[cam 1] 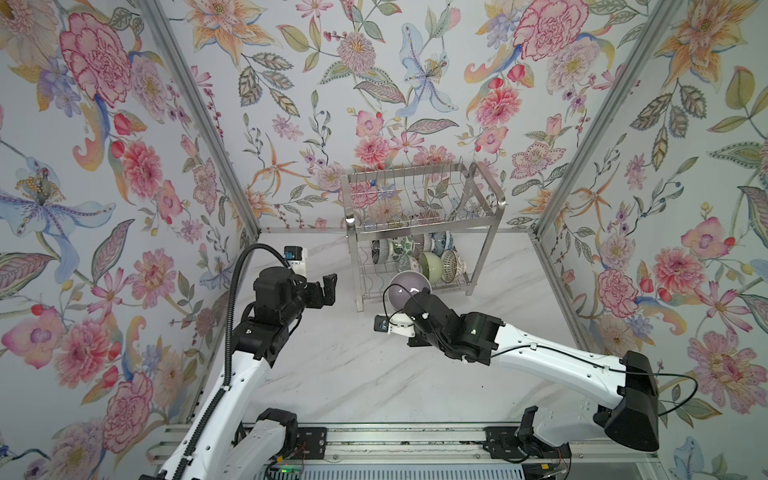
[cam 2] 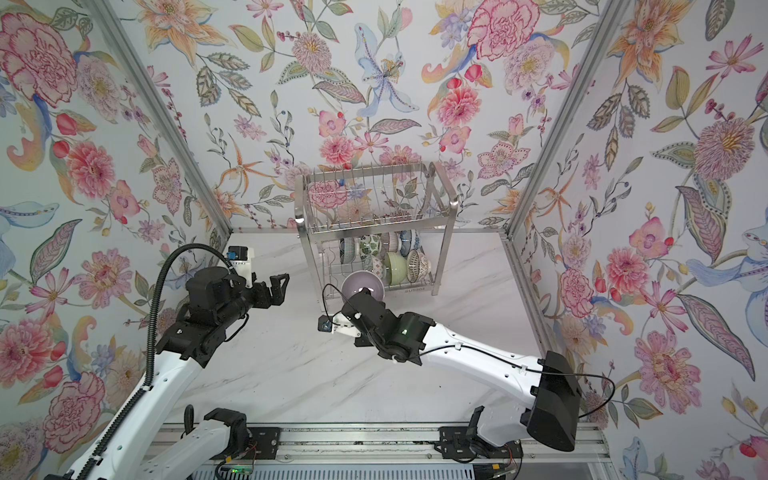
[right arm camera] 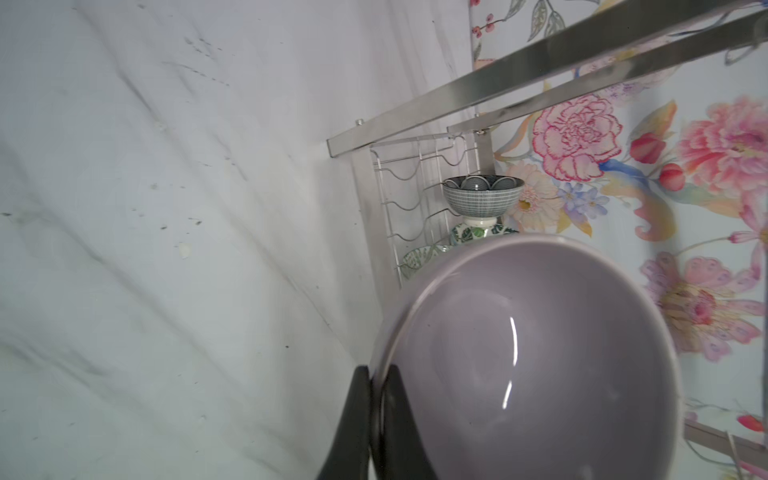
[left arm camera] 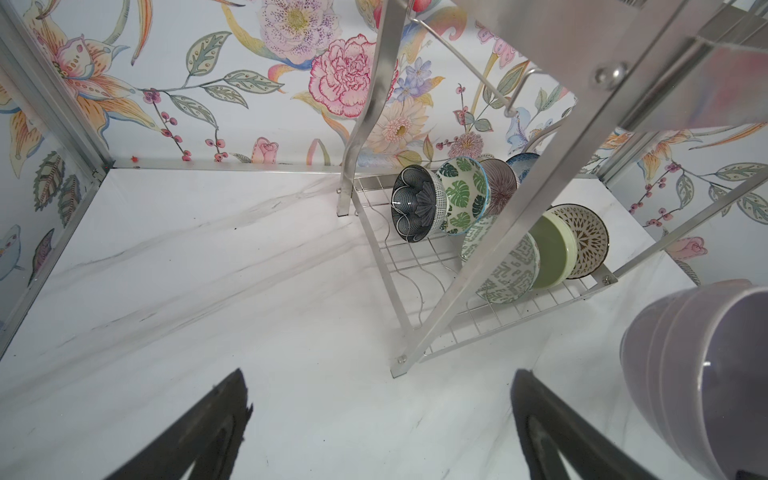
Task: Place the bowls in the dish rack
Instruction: 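Set the lilac bowl on the table with the right gripper while the left arm approaches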
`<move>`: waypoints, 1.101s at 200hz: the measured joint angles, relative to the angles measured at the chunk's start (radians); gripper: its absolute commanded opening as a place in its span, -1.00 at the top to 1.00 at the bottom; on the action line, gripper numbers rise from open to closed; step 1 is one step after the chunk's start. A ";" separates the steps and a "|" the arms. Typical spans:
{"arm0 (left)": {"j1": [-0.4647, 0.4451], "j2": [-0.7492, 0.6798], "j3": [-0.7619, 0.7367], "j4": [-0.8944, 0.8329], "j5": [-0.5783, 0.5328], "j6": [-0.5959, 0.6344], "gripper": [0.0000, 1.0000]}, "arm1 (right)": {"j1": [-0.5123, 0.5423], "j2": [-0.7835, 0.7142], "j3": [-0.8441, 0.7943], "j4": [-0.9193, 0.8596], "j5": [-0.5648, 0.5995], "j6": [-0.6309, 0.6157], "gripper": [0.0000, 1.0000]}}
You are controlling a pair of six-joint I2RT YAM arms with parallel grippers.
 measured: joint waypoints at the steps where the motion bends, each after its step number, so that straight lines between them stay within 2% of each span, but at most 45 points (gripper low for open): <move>1: 0.000 0.000 0.000 0.000 0.000 0.000 -0.99 | 0.001 -0.001 -0.002 0.000 -0.002 0.002 1.00; 34: 0.000 0.000 0.000 -0.007 0.003 0.000 -0.98 | 0.033 -0.003 -0.133 -0.015 -0.108 0.121 1.00; 83: 0.000 0.005 0.000 -0.013 0.003 0.004 -0.99 | 0.040 0.011 -0.307 0.098 -0.142 0.199 1.00; 117: -0.007 0.010 0.001 -0.033 0.003 0.008 -0.99 | 0.040 0.052 -0.323 0.174 -0.143 0.205 1.00; 152: -0.027 0.015 0.003 -0.059 0.002 0.015 -0.99 | 0.037 0.071 -0.323 0.239 -0.156 0.204 0.86; 220: -0.064 0.039 0.011 -0.087 -0.002 0.015 -0.99 | 0.017 0.087 -0.323 0.273 -0.188 0.204 0.79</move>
